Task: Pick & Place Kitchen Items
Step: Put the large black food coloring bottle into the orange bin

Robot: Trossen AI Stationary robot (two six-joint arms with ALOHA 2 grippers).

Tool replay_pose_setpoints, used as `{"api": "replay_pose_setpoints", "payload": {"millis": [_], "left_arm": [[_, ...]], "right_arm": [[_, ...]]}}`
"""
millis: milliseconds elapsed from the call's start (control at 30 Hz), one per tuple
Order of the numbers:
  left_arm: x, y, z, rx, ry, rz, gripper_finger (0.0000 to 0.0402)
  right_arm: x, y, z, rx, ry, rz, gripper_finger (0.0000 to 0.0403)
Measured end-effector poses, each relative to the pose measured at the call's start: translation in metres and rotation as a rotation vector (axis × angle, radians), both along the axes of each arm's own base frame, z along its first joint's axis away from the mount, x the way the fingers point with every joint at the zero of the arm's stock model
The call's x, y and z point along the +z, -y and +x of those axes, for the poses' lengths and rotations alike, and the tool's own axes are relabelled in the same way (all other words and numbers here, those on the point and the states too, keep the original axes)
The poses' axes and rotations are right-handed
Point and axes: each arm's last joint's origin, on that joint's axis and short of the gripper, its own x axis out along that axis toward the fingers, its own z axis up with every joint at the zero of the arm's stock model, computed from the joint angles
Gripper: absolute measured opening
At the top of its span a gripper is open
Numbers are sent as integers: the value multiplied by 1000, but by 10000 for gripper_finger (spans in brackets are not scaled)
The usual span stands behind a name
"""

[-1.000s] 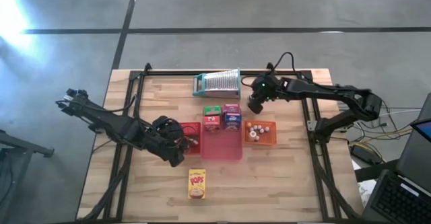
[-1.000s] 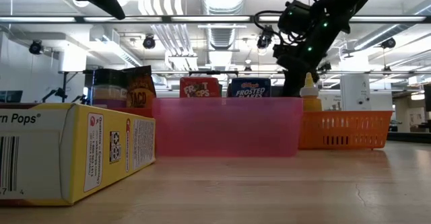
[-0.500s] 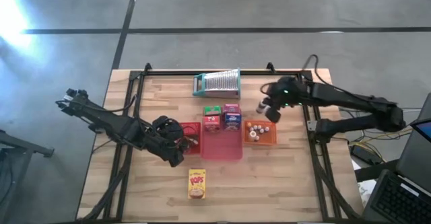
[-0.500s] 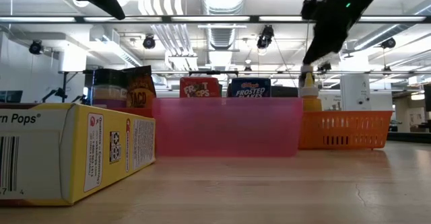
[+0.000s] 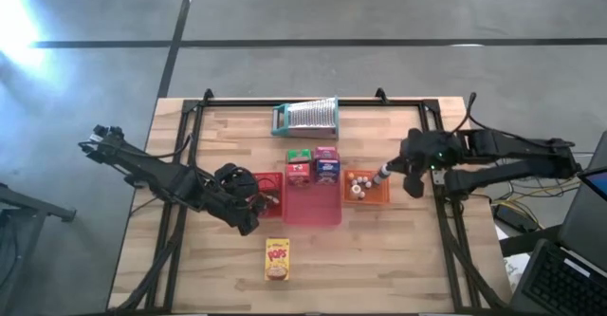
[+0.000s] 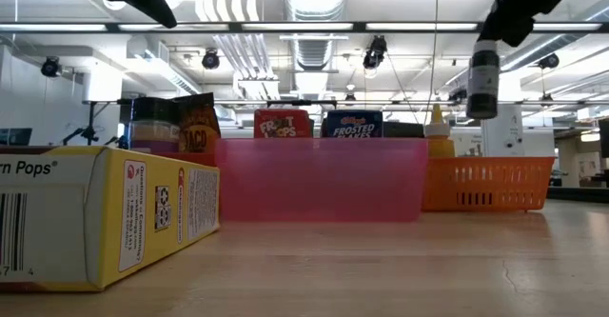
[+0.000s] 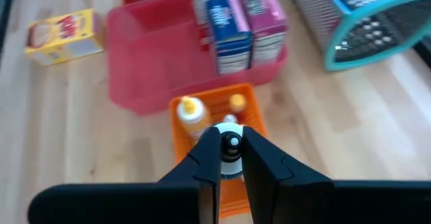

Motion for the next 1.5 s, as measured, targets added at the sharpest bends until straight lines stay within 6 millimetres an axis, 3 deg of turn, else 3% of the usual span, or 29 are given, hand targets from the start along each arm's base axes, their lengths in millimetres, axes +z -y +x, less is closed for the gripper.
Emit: {"api": "replay_pose_setpoints", "payload": {"millis": [300,667,1500], "left_arm": [[0,0,0,0,0,0,303],[0,0,0,0,0,0,303],[0,0,0,3,1,-1,303]], "right_arm": [[-4,-21,6,71,-24,-11,33],[-12,-26,12,69,-67,-30,33],[-77,-26,15,35,-109,-40,33]]}}
